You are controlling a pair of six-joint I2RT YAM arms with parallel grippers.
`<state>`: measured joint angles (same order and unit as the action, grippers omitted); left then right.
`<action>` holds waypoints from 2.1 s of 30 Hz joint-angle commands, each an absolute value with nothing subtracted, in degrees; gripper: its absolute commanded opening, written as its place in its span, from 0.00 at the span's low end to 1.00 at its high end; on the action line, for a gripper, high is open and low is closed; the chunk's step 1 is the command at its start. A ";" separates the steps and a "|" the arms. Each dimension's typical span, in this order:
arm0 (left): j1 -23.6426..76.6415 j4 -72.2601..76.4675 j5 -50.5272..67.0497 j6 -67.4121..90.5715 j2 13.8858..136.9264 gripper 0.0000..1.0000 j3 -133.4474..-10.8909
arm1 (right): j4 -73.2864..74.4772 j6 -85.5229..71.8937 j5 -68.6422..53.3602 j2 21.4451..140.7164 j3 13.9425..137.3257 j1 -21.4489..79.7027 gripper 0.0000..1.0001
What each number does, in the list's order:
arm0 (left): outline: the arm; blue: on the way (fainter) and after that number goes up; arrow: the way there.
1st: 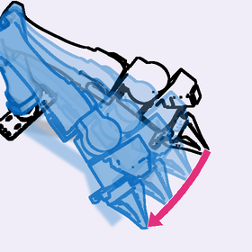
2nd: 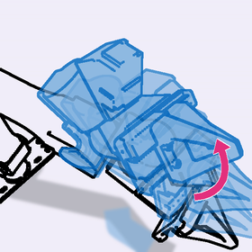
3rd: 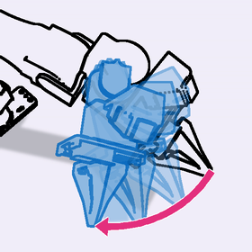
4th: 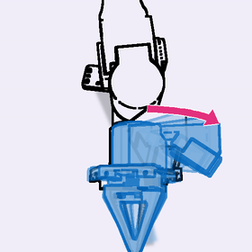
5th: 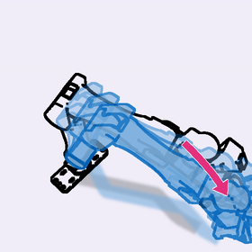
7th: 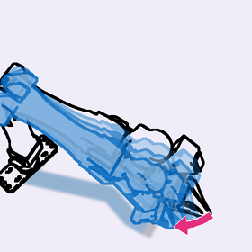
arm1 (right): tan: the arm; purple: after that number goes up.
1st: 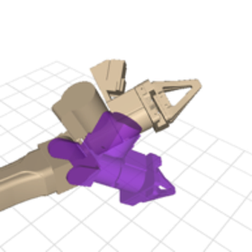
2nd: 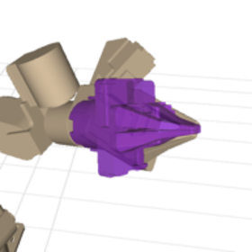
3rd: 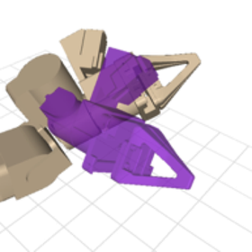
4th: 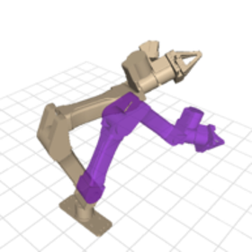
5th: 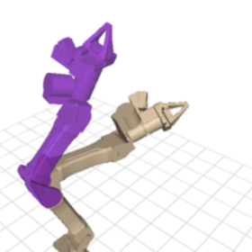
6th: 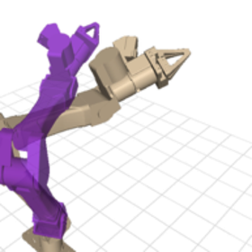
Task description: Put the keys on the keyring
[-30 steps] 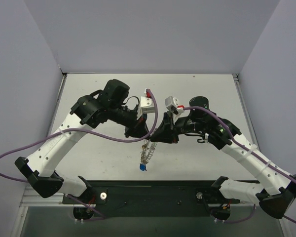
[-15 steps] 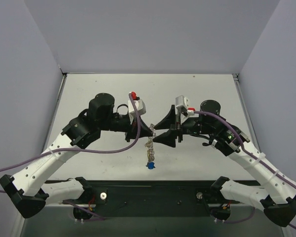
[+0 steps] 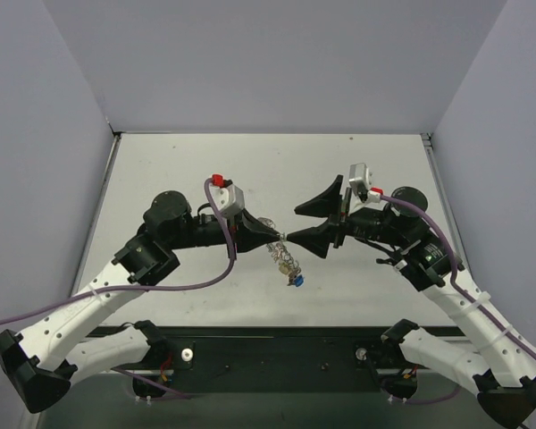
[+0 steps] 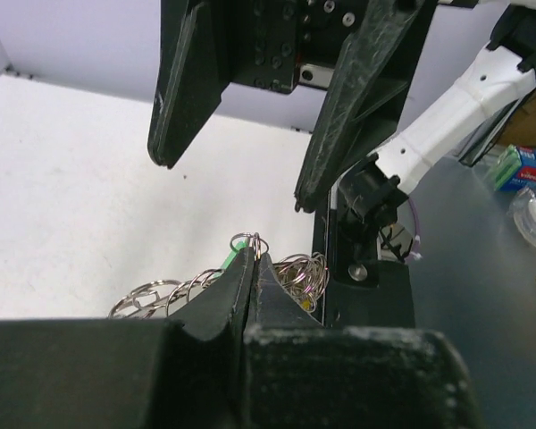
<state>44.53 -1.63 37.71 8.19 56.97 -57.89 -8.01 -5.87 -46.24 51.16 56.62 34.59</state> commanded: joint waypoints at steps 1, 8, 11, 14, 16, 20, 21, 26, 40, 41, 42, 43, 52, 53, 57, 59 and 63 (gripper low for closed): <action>44.65 14.31 37.35 11.33 53.18 0.00 -55.47 | -13.71 -6.59 -49.39 51.06 56.25 34.37 0.64; 44.30 22.23 39.37 13.79 51.42 0.00 -53.00 | -16.87 -8.08 -54.21 51.50 55.02 33.93 0.59; 44.21 23.73 40.25 14.68 51.24 0.00 -52.65 | -18.80 -9.58 -57.11 52.03 55.11 33.84 0.59; 44.12 24.52 40.43 14.94 51.07 0.00 -52.47 | -20.65 -11.07 -59.15 52.47 55.11 33.84 0.57; 44.12 25.39 40.61 15.47 51.06 0.00 -52.38 | -21.35 -11.77 -59.94 52.82 55.02 33.84 0.56; 43.95 26.80 41.66 16.43 51.76 0.00 -52.29 | -22.41 -13.00 -60.03 53.44 54.67 33.84 0.46; 44.03 27.24 41.92 16.61 51.85 0.00 -52.29 | -23.20 -13.44 -60.12 53.79 54.75 33.84 0.37; 43.86 29.00 42.01 17.66 51.86 0.00 -51.94 | -23.29 -14.41 -59.94 54.32 55.11 33.84 0.05; 42.37 33.66 42.01 20.30 50.89 0.00 -50.89 | -18.29 -10.47 -61.52 54.49 55.19 33.84 0.00; 42.10 34.18 42.10 20.65 50.71 0.00 -50.63 | -16.98 -10.02 -61.52 54.58 55.37 33.84 0.00; 41.75 35.41 42.27 21.61 50.71 0.00 -50.45 | -16.35 -9.58 -61.61 54.67 55.46 33.84 0.00; 41.49 36.12 42.45 22.14 50.71 0.00 -50.10 | -15.74 -8.88 -61.70 54.84 55.63 33.92 0.00; 40.43 44.82 42.63 26.80 52.03 0.00 -47.11 | -9.68 -5.63 -64.95 56.78 58.01 34.80 0.00; 40.52 45.69 42.54 27.33 52.29 0.00 -46.85 | -8.28 -5.02 -64.78 56.95 58.27 35.33 0.00; 40.52 52.80 42.89 30.93 53.78 0.00 -45.62 | -5.98 -2.38 -63.29 57.30 59.06 36.99 0.00; 40.52 53.87 42.89 31.55 54.49 0.00 -45.27 | -4.23 -1.32 -62.67 58.09 59.85 37.53 0.00; 40.52 55.99 42.10 32.26 54.93 0.00 -44.83 | -1.06 1.13 -61.01 59.59 61.26 39.02 0.00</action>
<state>40.75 43.40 44.49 29.98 55.40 -43.64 -5.56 -4.05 -61.36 57.63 59.09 37.30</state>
